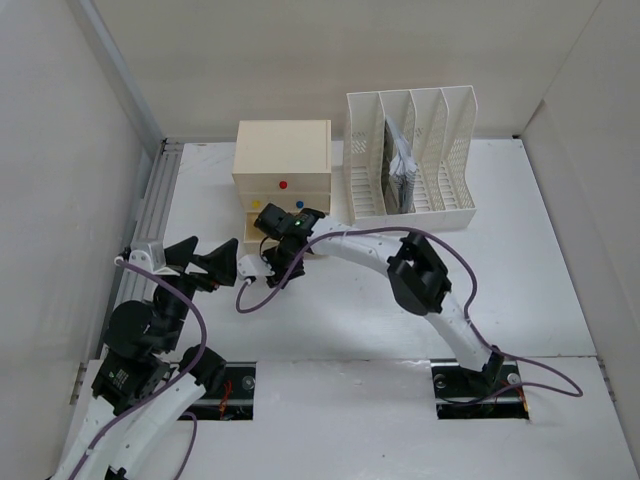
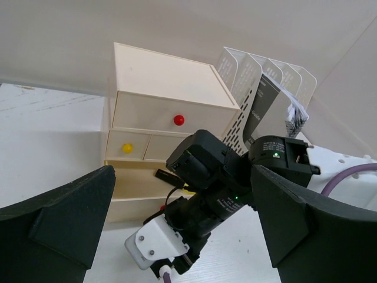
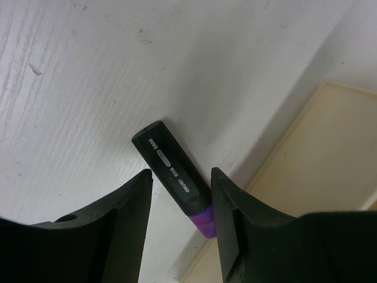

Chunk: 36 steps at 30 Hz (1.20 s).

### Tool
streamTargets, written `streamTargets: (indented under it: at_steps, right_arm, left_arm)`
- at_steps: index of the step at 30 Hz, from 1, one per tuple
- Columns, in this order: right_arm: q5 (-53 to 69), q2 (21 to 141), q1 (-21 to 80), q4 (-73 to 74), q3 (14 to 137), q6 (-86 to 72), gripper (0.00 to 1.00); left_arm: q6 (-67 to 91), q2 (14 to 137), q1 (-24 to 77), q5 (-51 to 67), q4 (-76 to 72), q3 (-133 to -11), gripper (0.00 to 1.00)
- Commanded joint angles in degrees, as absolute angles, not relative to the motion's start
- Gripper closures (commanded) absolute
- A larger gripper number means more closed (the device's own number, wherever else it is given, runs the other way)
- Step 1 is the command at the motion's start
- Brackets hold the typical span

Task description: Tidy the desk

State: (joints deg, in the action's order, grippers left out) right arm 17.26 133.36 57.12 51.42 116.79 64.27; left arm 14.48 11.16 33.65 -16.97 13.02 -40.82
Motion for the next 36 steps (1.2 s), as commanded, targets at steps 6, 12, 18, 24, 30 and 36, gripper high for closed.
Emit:
streamTargets:
  at_steps: [6, 12, 18, 24, 30, 36]
  right_arm:
    - [14.77, 135.0, 57.74, 51.5, 115.58, 65.82, 0.5]
    - [11.52, 137.19, 58.27, 51.5, 115.05, 65.83, 0.49]
    - [11.77, 139.65, 58.27, 54.22, 116.36, 65.83, 0.53]
    - [17.66, 142.46, 58.79, 67.22, 120.75, 70.92, 0.55]
    - [18.9, 142.47, 59.33, 69.16, 120.23, 71.63, 0.58]
    - [19.68, 143.0, 59.33, 69.7, 118.56, 71.02, 0.8]
  left_arm:
    - [14.68, 10.2, 33.4, -16.7, 10.81, -40.69, 0.01]
    - [14.68, 10.2, 33.4, -16.7, 10.81, -40.69, 0.01]
    - [14.68, 10.2, 33.4, -16.7, 10.81, -40.69, 0.01]
    - [14.68, 10.2, 33.4, -16.7, 10.81, -40.69, 0.01]
    - [14.68, 10.2, 33.4, -16.7, 10.81, -40.69, 0.01]
    - [14.68, 10.2, 33.4, -16.7, 10.81, -40.69, 0.01]
